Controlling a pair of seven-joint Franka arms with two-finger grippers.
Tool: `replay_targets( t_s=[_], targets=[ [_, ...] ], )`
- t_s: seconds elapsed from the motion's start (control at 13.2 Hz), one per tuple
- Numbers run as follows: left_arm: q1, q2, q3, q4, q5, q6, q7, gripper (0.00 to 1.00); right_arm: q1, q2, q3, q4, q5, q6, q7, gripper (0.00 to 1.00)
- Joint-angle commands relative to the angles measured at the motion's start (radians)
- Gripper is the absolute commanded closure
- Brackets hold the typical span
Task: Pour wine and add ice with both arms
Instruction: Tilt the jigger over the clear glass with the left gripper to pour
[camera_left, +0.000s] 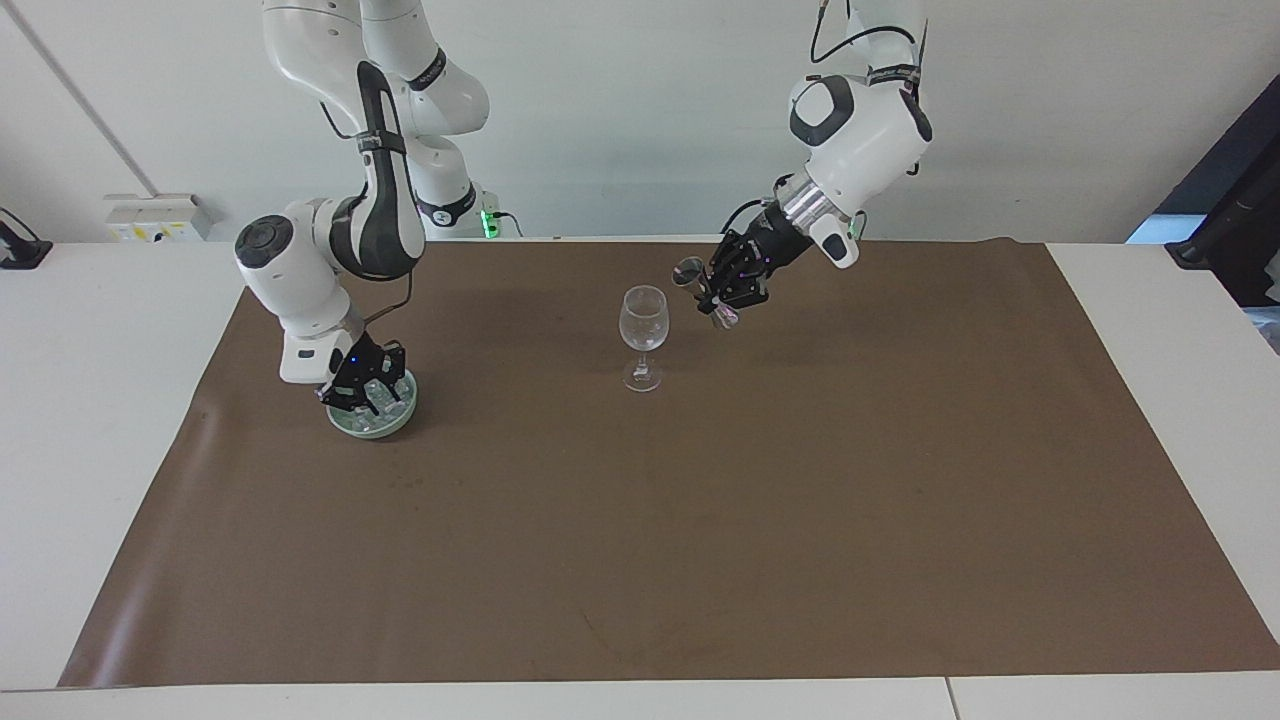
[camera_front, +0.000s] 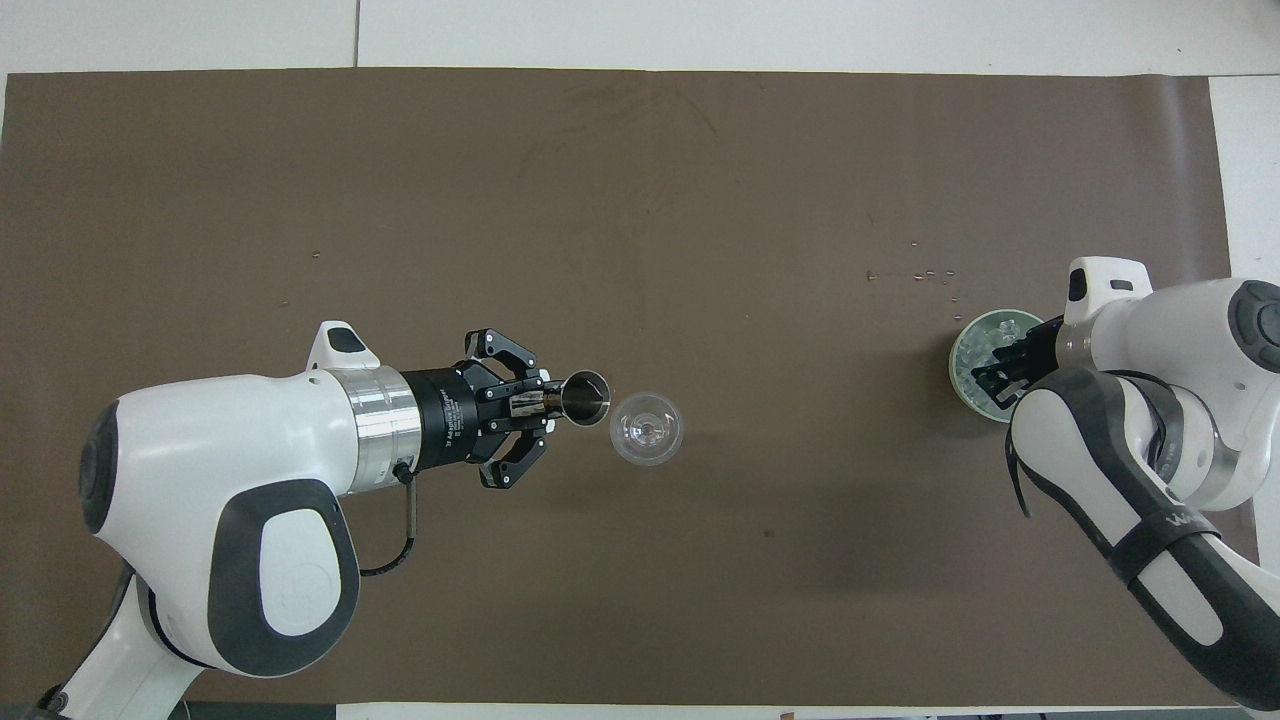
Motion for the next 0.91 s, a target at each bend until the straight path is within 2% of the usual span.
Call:
replay_targets(
  t_s=[0.0, 0.3, 0.83],
  targets=[
    [-0.009, 0.007, -0.026, 0.023, 0.111, 0.023, -0.090, 1.00, -0.012, -0.002, 0.005, -0.009, 0.025, 0.012, -0.039, 0.68],
    [-0.013, 0.090, -0.047, 0.116, 0.364, 0.024, -0.268, 1.00, -0.012, -0.002, 0.005, -0.010, 0.025, 0.012, -0.038, 0.75],
    [-0.075, 0.092, -0.058, 0.121, 0.579, -0.023, -0.284, 1.00, -0.011, -0.002, 0.005, -0.009, 0.025, 0.012, -0.038, 0.86]
  ],
)
